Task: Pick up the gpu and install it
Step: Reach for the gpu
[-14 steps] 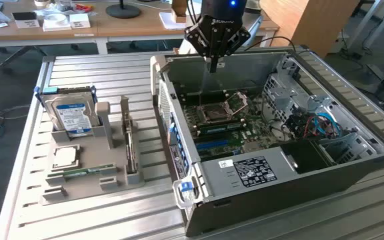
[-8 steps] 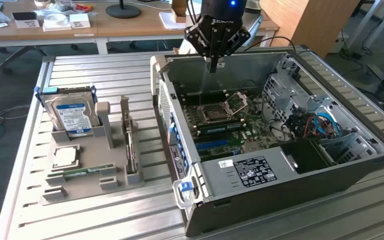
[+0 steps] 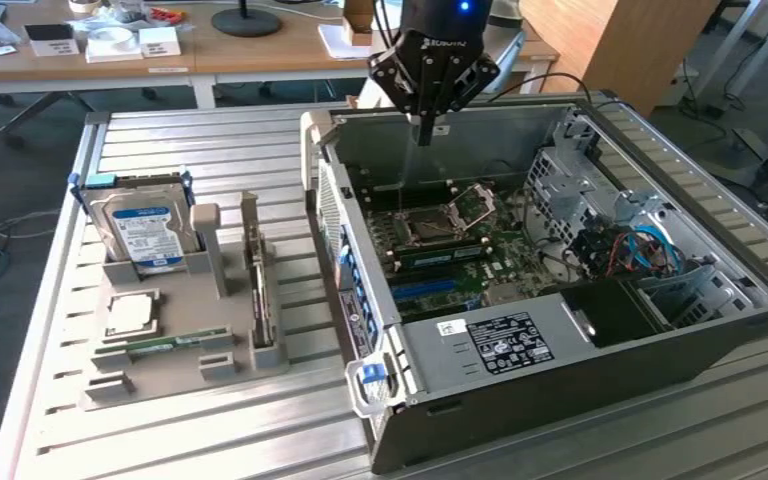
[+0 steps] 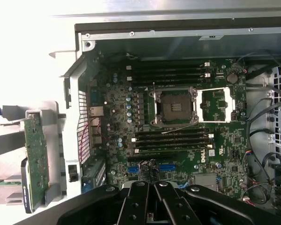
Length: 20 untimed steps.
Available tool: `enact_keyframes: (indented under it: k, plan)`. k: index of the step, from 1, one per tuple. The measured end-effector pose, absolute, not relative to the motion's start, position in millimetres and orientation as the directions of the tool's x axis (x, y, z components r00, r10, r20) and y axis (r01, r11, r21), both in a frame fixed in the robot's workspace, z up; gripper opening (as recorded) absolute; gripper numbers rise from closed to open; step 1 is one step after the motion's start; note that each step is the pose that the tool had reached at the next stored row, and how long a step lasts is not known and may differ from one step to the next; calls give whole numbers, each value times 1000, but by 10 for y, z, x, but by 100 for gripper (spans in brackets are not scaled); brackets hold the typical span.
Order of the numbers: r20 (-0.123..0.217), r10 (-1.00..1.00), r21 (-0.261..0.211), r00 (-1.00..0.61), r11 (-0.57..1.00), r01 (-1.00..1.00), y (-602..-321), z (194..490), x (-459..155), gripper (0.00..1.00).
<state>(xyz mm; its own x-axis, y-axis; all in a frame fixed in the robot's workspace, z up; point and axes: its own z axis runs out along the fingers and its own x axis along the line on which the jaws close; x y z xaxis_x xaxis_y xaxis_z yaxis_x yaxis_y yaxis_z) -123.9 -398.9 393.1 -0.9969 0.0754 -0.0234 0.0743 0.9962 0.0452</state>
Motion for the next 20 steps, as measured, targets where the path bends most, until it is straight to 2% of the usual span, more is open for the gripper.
enact_keyframes:
  k: [20]
  plan:
    - [-23, 75, 45, -997, 996, 74, -3979, 3920, -1735, 11]
